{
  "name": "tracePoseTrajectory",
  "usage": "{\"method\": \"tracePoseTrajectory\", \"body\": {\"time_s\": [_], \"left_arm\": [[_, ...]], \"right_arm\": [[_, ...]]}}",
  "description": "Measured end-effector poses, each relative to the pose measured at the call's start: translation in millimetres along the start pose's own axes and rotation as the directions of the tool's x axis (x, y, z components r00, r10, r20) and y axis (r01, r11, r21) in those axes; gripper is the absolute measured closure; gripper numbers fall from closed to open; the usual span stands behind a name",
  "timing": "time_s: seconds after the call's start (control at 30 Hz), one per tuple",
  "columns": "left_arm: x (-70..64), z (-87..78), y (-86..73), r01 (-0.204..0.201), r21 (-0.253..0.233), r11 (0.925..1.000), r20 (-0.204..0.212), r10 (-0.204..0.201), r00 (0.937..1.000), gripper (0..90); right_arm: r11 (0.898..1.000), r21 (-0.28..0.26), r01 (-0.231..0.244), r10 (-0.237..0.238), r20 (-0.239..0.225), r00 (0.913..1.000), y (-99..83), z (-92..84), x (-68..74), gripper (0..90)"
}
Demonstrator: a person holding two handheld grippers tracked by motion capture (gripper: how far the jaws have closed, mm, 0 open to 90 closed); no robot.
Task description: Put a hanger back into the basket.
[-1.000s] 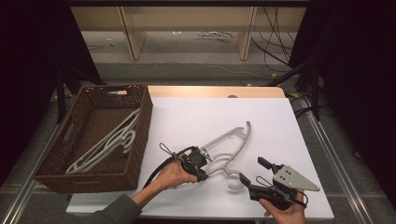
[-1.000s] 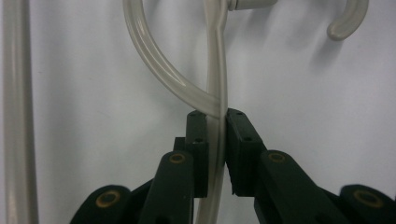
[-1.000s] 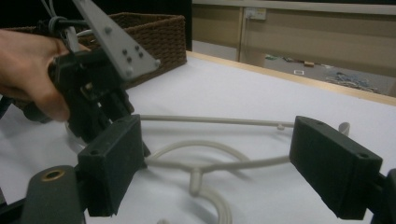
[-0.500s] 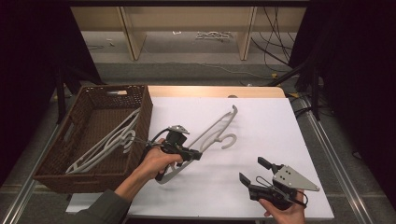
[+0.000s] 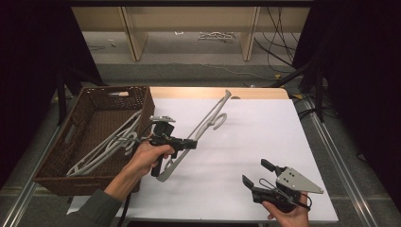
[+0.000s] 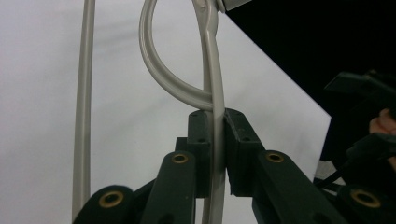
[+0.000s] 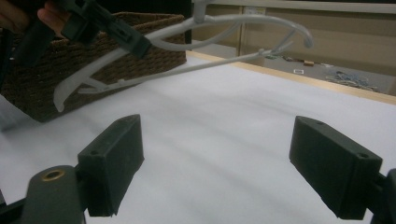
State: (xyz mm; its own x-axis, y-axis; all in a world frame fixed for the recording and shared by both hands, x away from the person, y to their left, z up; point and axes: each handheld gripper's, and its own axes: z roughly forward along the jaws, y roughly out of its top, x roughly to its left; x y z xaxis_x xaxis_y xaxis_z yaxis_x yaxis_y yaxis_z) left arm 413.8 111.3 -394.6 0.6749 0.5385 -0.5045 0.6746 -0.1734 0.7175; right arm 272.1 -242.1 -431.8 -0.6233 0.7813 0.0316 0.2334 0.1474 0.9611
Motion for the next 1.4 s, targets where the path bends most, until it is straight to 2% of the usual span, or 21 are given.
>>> {"method": "tracePoseTrajectory", "body": {"time_s": [0.17,0.33,0.47,0.6,0.67,0.97,1.03,1.07,1.2,1.4], "left_arm": [[0.6,-11.4,5.3,0.026,-0.029,0.9992,0.026,-0.025,0.9993,81.5],[-6.8,-22.3,11.0,0.017,-0.047,0.9987,0.037,-0.015,0.9992,81.6],[-13.6,-34.8,17.4,-0.007,-0.059,0.9982,0.042,0.009,0.9991,81.5],[-17.6,-50.6,23.8,-0.028,-0.074,0.9968,0.024,0.03,0.9993,81.6],[-16.8,-60.0,26.7,-0.021,-0.091,0.9956,0.02,0.023,0.9995,81.6],[-15.2,-97.0,36.0,-0.037,-0.136,0.99,-0.003,0.037,0.9993,81.7],[-14.6,-106.6,37.9,-0.039,-0.137,0.9898,-0.025,0.036,0.999,81.7],[-13.6,-110.3,38.2,-0.037,-0.144,0.9889,-0.023,0.034,0.9991,81.6],[-9.5,-126.4,39.3,-0.046,-0.152,0.9874,-0.06,0.038,0.9975,81.7],[-0.4,-146.0,35.8,-0.052,-0.164,0.985,-0.079,0.039,0.9961,81.7]], "right_arm": [[1.0,0.0,0.001,-0.001,0.0,1.0,0.0,0.0,0.0,18.7],[1.0,0.001,0.0,0.0,0.002,1.0,-0.1,0.1,0.0,18.6],[1.0,0.0,0.001,-0.001,0.0,1.0,0.0,-0.1,0.0,18.6],[1.0,0.001,0.0,0.0,-0.003,1.0,0.0,0.0,0.2,18.6],[1.0,0.001,0.0,0.0,-0.001,1.0,-0.1,0.3,0.0,18.6],[1.0,0.005,-0.001,0.001,0.005,1.0,-0.3,0.4,-0.4,18.6],[1.0,-0.007,-0.008,0.008,-0.008,0.9999,-1.0,1.7,-0.1,18.6],[1.0,0.008,-0.003,0.003,0.004,1.0,-0.5,0.2,-0.1,18.6],[1.0,-0.005,-0.01,0.01,-0.006,0.9999,-1.1,1.5,-0.5,18.6],[1.0,-0.004,-0.009,0.009,-0.005,0.9999,-1.1,1.5,-0.3,18.6]]}}
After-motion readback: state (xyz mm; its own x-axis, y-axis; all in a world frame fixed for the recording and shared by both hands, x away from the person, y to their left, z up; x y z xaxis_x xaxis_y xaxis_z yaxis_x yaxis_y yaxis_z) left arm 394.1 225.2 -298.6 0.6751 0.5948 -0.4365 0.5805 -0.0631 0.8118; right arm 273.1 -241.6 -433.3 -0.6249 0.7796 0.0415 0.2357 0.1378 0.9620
